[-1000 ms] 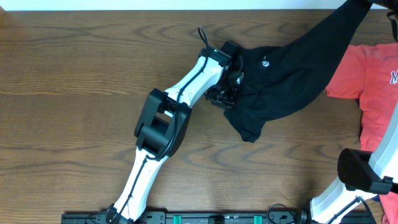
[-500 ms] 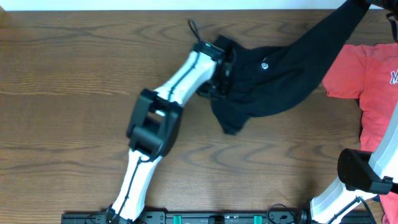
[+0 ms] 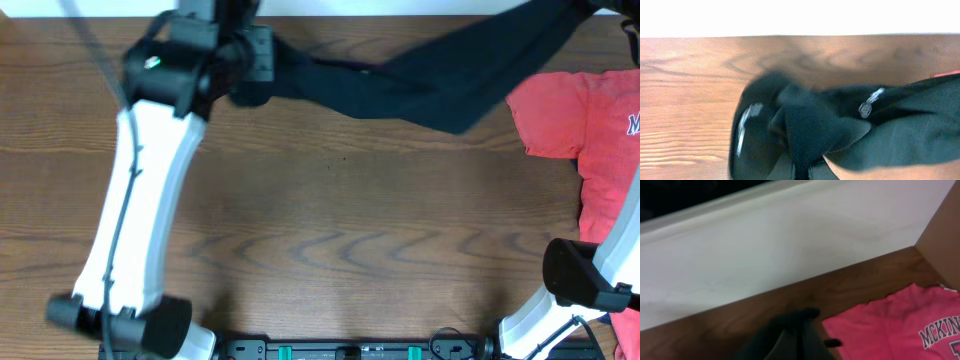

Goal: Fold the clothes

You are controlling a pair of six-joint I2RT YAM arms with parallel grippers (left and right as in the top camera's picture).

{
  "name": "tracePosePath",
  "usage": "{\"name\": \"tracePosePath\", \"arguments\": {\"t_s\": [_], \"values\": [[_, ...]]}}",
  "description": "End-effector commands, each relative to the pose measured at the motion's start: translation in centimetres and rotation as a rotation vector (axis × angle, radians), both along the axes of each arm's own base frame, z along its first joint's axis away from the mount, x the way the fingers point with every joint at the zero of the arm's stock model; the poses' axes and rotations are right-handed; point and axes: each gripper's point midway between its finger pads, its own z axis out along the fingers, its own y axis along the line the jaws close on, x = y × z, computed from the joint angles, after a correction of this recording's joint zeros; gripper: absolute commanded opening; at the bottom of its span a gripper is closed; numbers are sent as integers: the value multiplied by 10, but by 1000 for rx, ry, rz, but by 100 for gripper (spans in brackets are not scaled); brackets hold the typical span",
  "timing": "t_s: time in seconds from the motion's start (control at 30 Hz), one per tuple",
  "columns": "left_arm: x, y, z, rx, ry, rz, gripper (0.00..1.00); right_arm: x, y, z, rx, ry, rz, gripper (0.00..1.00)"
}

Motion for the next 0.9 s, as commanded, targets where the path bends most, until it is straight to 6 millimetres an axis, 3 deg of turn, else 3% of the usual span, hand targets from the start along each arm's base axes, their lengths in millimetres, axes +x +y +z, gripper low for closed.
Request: {"name": "tracePosePath", "arguments": {"t_s": [0.0, 0.13, 0.3, 0.43, 0.57, 0.87], "values": [[-3, 28, 22, 42, -67, 80, 6, -2, -25, 7, -10, -27, -61, 1], [-10, 44, 39, 48, -114, 105, 6, -5, -49, 11, 22, -55, -118, 1], [-13, 66, 46, 82, -132, 172, 6, -16, -88, 11, 115, -79, -207, 1], [-12, 70, 46, 97, -133, 171, 6, -22, -99, 11, 180, -90, -177, 1], [-12, 70, 46, 97, -133, 171, 6, -25, -98, 11, 221, -92, -129, 1], [-13, 70, 45, 97, -129, 171, 6, -18, -70, -1, 244, -39, -31, 1]]}}
